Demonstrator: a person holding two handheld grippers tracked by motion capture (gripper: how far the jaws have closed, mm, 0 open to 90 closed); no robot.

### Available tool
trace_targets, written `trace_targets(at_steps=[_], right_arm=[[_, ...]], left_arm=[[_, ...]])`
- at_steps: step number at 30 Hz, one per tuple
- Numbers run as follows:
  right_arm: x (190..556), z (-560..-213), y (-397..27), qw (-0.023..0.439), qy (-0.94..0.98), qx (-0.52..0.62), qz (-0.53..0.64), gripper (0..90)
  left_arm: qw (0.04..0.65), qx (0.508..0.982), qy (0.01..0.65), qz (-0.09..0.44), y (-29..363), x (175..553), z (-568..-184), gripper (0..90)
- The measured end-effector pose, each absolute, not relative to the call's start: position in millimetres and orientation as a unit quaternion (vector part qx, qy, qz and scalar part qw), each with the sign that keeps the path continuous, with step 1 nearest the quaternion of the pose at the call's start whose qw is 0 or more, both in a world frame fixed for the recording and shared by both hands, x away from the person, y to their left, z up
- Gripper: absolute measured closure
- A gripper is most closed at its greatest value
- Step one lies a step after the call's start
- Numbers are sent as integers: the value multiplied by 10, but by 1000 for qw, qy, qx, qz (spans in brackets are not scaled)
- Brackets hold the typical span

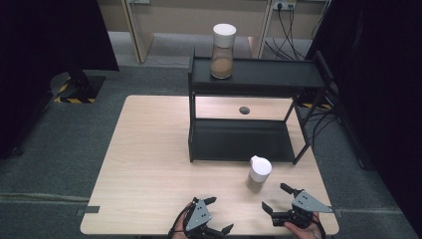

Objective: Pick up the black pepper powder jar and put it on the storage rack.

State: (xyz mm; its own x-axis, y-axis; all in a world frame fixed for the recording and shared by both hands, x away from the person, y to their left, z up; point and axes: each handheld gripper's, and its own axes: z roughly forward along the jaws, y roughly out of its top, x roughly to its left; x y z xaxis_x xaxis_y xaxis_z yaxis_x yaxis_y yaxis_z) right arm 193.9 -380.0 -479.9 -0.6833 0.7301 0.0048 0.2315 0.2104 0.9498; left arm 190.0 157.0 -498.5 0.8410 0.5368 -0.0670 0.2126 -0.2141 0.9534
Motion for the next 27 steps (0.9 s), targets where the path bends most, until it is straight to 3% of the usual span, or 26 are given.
trace_targets(at_steps=[27], right_arm=[[2376, -4611, -3579, 264, 743, 325, 522, 21]], left_arm=[[576, 767, 248, 135, 1584, 1902, -5015, 41]])
